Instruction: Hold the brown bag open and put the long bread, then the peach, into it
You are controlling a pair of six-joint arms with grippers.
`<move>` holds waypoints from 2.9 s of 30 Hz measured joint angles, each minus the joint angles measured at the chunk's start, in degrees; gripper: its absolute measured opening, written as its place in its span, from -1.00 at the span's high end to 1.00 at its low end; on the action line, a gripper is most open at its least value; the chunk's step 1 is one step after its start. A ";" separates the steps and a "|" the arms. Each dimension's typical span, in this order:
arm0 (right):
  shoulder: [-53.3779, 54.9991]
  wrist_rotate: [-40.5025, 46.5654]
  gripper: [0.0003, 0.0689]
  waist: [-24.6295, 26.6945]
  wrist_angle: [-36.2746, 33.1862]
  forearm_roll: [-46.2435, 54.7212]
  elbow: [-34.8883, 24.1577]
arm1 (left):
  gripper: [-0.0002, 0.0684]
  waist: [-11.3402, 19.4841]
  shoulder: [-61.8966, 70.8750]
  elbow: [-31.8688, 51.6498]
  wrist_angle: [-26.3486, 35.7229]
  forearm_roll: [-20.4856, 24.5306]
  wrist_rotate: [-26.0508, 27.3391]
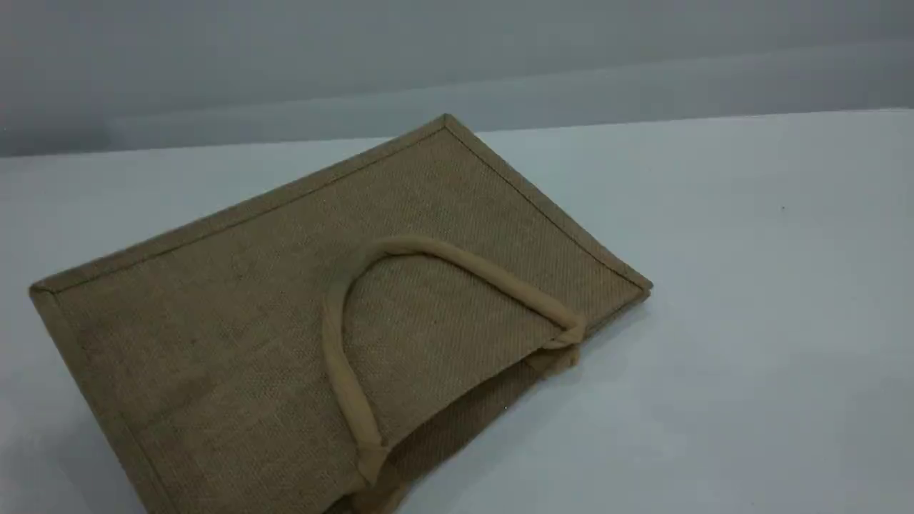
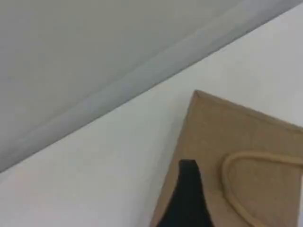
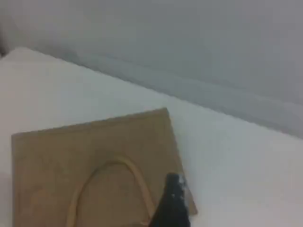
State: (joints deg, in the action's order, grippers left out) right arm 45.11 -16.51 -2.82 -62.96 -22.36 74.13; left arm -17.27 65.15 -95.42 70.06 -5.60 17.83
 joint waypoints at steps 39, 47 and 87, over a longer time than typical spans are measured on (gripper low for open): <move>-42.44 5.08 -0.69 0.00 -1.74 14.79 -39.60 | -0.57 0.00 -53.76 57.73 -0.56 -0.61 -7.10; -42.39 5.64 -0.69 0.00 0.66 14.60 -43.55 | -0.57 0.00 -53.76 63.48 -5.37 -0.55 -9.92; -42.39 5.92 -0.66 0.00 1.53 12.81 -44.97 | -0.46 0.00 -53.83 66.43 -8.05 -0.12 -10.95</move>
State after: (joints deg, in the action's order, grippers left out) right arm 2.72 -10.59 -2.82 -61.43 -9.55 29.16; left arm -17.27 11.33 -28.98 62.01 -5.73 6.88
